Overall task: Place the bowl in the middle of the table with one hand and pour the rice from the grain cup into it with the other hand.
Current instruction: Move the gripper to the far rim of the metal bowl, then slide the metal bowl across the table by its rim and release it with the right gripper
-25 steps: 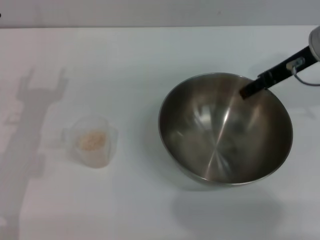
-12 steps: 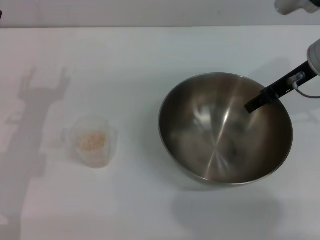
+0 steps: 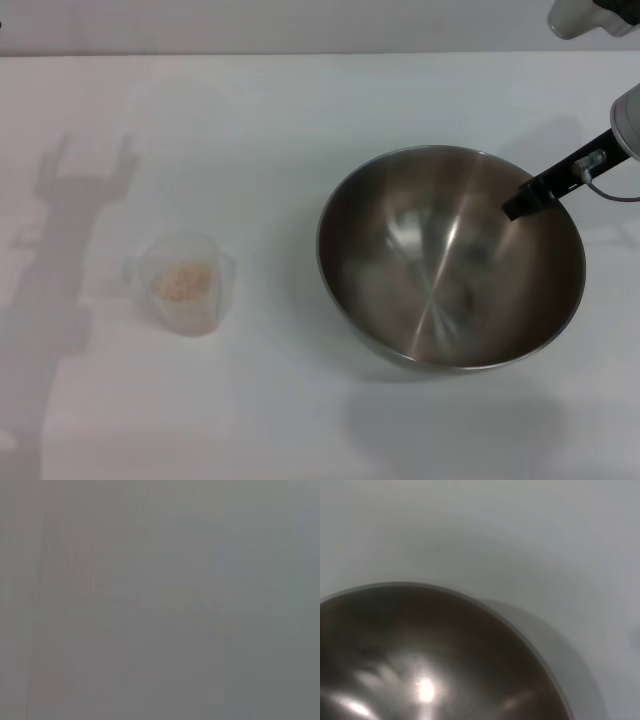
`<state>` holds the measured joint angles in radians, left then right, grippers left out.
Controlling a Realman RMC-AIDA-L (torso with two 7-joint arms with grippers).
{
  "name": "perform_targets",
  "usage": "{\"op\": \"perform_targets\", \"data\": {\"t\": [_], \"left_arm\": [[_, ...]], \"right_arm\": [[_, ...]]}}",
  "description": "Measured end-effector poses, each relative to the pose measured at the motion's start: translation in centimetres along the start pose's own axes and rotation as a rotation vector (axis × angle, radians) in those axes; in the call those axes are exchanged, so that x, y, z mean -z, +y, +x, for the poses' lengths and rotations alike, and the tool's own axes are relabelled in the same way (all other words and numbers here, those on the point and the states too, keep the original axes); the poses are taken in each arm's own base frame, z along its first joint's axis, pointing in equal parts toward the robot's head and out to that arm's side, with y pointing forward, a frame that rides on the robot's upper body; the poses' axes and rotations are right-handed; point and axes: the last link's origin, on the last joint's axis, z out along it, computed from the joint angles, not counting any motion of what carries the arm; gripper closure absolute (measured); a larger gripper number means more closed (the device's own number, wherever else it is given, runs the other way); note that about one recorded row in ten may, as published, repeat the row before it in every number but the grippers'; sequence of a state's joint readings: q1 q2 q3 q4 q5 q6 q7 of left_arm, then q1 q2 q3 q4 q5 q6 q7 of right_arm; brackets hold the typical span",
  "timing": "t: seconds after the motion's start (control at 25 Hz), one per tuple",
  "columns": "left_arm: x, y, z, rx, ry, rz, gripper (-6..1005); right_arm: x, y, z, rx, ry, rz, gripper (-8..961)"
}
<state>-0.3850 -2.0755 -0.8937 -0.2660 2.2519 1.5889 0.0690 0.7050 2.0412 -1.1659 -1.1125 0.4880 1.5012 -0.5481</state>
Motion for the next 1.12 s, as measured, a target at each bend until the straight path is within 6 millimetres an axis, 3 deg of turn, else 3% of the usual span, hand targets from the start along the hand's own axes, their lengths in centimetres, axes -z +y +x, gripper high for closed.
{"op": "perform_targets", "data": {"t": [0.24,0.52,0.84,1.12], "left_arm": [[0.0,-0.1,0.0,0.000,0.003,0.008,214],[-0.2,-0.1,0.1,0.000,0.007,0.007,215],[-0.6,-0.1,0.1,-0.003,0.015,0.005,215],[-0.8,-0.2,0.2,-0.003,0.018,0.009,214]], "right_arm": [[0.3,-0.4,-0.3,-0.007,-0.032,-0.006,862],[1.2,-1.0,-1.0,-0.021,-0.101,-0.035,950],[2.7,-0.2,-2.1,0.054,-0.225,-0.118,950],[2.0,0.9,-1.7,0.127,-0.212,-0.176,949]]}}
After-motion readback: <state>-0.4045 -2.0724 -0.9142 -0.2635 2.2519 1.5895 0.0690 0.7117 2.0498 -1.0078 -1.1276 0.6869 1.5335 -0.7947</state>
